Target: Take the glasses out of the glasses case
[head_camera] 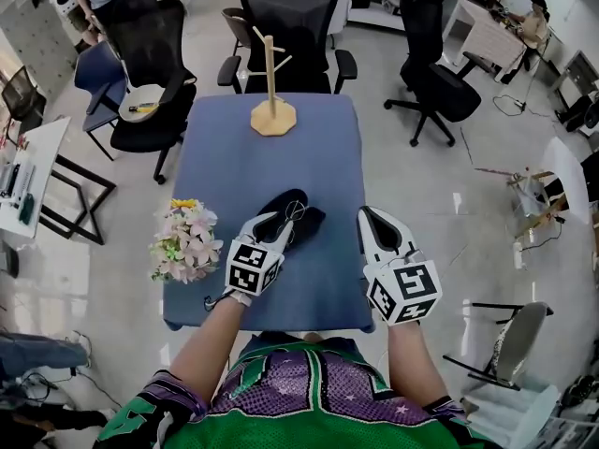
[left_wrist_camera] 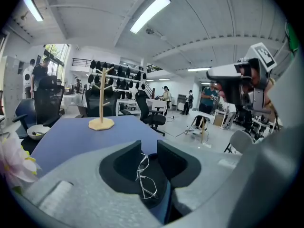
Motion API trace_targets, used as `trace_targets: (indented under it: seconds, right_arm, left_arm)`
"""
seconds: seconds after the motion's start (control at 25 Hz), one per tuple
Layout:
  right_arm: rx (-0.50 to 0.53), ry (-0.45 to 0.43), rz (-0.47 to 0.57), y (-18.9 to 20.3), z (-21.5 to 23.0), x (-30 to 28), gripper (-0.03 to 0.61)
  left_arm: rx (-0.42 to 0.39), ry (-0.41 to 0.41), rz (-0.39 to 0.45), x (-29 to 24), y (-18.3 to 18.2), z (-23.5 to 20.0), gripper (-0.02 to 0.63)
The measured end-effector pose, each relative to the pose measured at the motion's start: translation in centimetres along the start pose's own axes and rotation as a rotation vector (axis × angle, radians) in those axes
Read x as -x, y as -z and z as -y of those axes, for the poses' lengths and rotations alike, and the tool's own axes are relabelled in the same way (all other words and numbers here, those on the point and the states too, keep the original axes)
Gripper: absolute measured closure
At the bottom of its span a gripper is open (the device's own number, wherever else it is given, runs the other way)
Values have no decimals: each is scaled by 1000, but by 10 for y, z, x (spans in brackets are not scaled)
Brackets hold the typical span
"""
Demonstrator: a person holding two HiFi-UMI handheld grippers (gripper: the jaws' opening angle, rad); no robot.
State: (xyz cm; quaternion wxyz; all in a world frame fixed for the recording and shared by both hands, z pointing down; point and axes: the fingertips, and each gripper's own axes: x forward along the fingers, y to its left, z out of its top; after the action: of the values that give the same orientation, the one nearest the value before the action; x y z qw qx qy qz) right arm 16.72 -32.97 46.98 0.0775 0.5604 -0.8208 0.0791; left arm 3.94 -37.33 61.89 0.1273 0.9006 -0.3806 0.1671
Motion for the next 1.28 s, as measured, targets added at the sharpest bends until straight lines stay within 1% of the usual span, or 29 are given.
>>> trace_targets:
  seconds: [0.24, 0.64, 1.08, 1.2, 1.28]
  right_arm:
    - [-2, -25, -22, 10, 6, -16, 577]
    - [-9, -38, -50, 19, 17, -29, 577]
    - [-15, -38, -71, 27, 20, -36, 576]
    - [-15, -39, -74, 28, 21, -38, 577]
    - [-14, -38, -77, 28, 22, -38, 577]
  left_arm:
    - [18, -10, -54, -25, 23, -8, 506]
    - [50, -27, -157, -58, 63, -22, 506]
    - [61, -47, -223, -73, 89, -32, 508]
    - [52, -54, -241, -76, 92, -32, 521]
    - [47, -60, -256, -77, 93, -32, 544]
